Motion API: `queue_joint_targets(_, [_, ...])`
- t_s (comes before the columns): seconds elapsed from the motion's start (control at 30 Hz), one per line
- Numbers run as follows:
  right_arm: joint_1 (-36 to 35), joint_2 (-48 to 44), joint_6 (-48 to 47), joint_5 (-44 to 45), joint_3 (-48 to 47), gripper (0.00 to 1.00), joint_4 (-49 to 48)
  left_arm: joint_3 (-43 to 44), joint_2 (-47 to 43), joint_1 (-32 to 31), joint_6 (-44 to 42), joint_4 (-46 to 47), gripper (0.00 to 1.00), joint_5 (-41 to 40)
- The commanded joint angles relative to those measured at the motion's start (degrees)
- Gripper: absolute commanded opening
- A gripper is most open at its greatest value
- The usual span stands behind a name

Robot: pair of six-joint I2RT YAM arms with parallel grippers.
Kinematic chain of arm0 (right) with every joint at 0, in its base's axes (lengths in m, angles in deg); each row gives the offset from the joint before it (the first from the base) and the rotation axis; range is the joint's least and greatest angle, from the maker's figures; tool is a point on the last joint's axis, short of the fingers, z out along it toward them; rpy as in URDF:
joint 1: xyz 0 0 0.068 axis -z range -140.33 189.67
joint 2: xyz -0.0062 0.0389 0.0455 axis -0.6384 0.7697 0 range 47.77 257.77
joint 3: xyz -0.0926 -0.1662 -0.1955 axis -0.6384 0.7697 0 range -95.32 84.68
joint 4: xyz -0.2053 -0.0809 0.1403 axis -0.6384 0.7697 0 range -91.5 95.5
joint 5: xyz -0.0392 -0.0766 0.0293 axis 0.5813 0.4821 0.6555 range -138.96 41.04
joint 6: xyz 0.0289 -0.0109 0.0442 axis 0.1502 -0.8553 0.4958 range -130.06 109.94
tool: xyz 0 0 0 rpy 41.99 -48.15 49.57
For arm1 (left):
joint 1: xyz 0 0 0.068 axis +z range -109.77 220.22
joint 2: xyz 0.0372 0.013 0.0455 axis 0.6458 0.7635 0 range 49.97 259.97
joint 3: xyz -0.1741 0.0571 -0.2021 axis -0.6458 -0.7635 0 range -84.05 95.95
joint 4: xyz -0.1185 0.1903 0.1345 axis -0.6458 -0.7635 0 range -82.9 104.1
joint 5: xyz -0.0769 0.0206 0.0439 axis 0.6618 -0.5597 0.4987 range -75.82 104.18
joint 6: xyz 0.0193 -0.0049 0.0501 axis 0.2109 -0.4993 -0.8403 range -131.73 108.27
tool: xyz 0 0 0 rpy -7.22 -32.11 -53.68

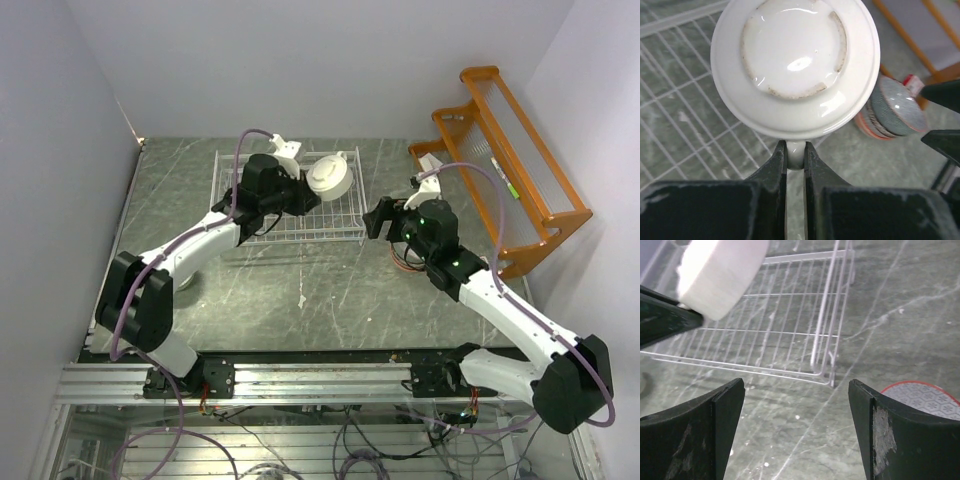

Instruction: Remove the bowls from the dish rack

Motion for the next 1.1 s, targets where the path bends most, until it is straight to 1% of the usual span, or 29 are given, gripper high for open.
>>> queue_joint_targets(0.0, [0.9, -2.5, 4.0, -8.5, 2.7, 0.85, -9.2, -4.1, -4.3, 1.1, 9.0, 17.6, 0.07, 11.5])
queue_joint_targets(0.07, [2.3, -2.8, 6.1, -13.5, 4.3, 0.85, -13.4, -6.9, -5.4, 1.6, 12.7, 24.2, 0.07, 14.6])
queue_joint_targets(0.13, [4.3, -3.2, 9.5, -20.4, 7.1, 0.84, -20.4, -9.3, -6.1, 1.9, 16.7, 29.6, 0.07, 17.4])
queue_joint_targets(0.17, [5.4, -3.3, 12.6, -23.8, 8.6, 0.82, -24.5, -10.3, -6.3, 2.1, 19.5, 31.7, 0.07, 18.0])
queue_joint_targets(0.27, [8.6, -3.1, 19.7, -32.3, 11.9, 0.8, -35.5, -12.6, -7.0, 2.3, 24.2, 36.8, 0.07, 19.9])
queue_joint_targets(0.47, [12.8, -1.6, 30.4, -43.0, 16.8, 0.76, -54.9, -14.9, -7.3, 2.0, 31.1, 46.1, 0.07, 23.1])
queue_joint_targets(0.53, [13.3, -1.3, 31.8, -44.3, 17.5, 0.74, -58.8, -16.3, -6.4, 1.4, 33.9, 51.3, 0.07, 23.7])
queue_joint_targets(0.63, [13.4, -1.1, 30.7, -44.5, 16.6, 0.72, -58.3, -18.1, -4.4, 0.5, 38.1, 58.8, 0.07, 24.5])
queue_joint_targets(0.67, [13.4, -0.6, 30.4, -44.7, 15.9, 0.67, -57.6, -18.4, -3.7, -0.2, 39.1, 60.4, 0.07, 24.9])
queue_joint_targets(0.73, [13.4, 0.5, 30.4, -45.1, 14.6, 0.65, -57.2, -17.8, -2.6, -1.5, 38.9, 60.5, 0.07, 25.6])
queue_joint_targets(0.87, [13.4, 2.5, 30.5, -46.8, 11.7, 0.63, -57.6, -16.5, -1.3, -3.9, 37.1, 58.5, 0.07, 24.7])
queue_joint_targets(0.97, [13.3, 2.9, 29.5, -47.1, 10.0, 0.6, -56.1, -16.3, -0.5, -4.9, 37.9, 60.4, 0.07, 24.8])
queue_joint_targets(1.0, [13.3, 2.9, 29.0, -47.3, 9.6, 0.57, -55.6, -16.2, -0.1, -5.0, 38.5, 61.1, 0.07, 25.0])
queue_joint_targets(1.07, [13.3, 2.7, 27.6, -47.2, 8.6, 0.43, -53.8, -16.2, 0.7, -5.2, 39.6, 62.7, 0.07, 25.3])
